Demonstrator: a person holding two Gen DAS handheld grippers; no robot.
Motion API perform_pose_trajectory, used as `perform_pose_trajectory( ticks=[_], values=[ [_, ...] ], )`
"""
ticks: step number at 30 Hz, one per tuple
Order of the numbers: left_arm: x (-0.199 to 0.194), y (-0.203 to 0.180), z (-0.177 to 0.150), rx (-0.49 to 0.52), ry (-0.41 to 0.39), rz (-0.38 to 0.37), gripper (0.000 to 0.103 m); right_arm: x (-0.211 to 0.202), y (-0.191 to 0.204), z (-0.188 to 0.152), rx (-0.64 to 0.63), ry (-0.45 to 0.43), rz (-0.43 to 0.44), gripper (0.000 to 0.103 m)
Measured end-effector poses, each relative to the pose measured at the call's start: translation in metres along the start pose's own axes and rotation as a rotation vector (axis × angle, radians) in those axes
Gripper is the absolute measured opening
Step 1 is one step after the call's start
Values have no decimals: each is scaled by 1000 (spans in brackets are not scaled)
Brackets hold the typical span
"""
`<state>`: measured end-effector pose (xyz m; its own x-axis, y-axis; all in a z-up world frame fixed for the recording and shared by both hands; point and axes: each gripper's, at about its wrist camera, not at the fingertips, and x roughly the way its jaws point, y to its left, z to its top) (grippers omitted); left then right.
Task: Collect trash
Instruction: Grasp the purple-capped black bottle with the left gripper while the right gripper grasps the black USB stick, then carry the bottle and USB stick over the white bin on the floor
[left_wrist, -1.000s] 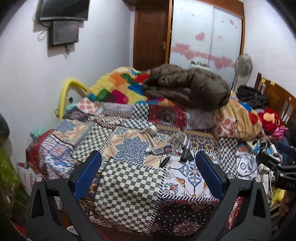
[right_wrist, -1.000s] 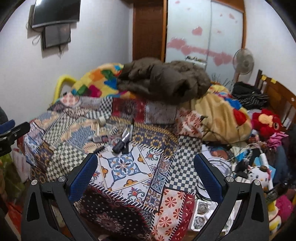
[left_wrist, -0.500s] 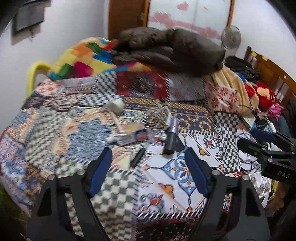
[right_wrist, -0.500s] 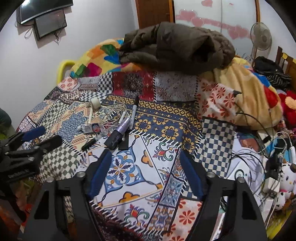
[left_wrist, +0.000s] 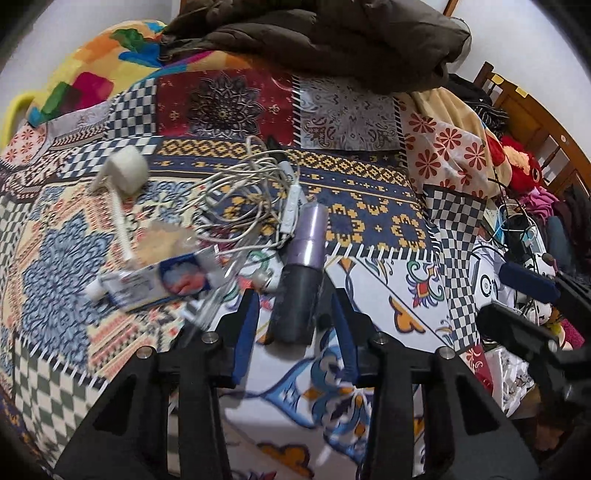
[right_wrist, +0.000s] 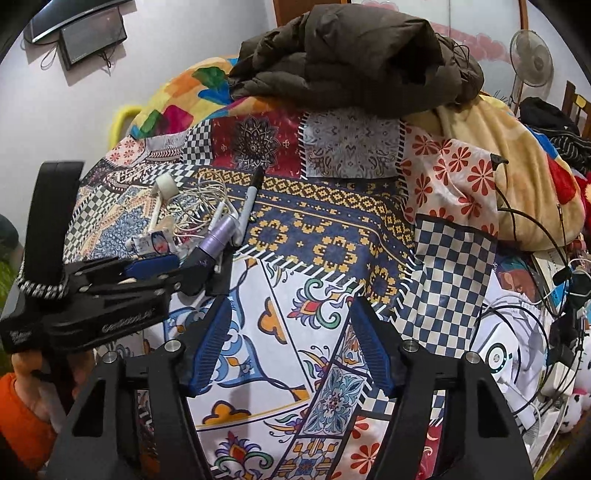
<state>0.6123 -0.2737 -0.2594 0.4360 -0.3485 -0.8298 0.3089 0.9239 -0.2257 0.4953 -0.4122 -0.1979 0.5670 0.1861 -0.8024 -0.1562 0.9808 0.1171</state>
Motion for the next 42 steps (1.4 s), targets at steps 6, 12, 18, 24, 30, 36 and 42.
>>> perform_pose_trajectory(
  ticks=[6, 12, 18, 24, 30, 36, 42],
  values=[
    [15, -10, 7, 35, 4, 48, 39, 7, -3, -3, -4, 27, 25, 52],
    [11, -12, 2, 55, 1, 52, 27, 9, 4, -1, -38, 26, 44, 51],
    [-35, 5, -15, 16, -57, 52, 25, 30, 22, 7, -89, 49, 95, 51],
    [-63, 28, -27, -21, -80, 88, 25, 66, 46, 13, -129, 90, 113, 38],
    [-75, 38, -40, -31, -96, 126, 25, 93, 62, 19, -170, 95, 75, 32],
    [-81, 37, -44, -43, -108, 122, 25, 96, 74, 19, -249, 75, 25, 25],
    [-92, 34, -46, -57, -122, 111, 25, 95, 69, 22, -190, 125, 44, 24]
  ],
)
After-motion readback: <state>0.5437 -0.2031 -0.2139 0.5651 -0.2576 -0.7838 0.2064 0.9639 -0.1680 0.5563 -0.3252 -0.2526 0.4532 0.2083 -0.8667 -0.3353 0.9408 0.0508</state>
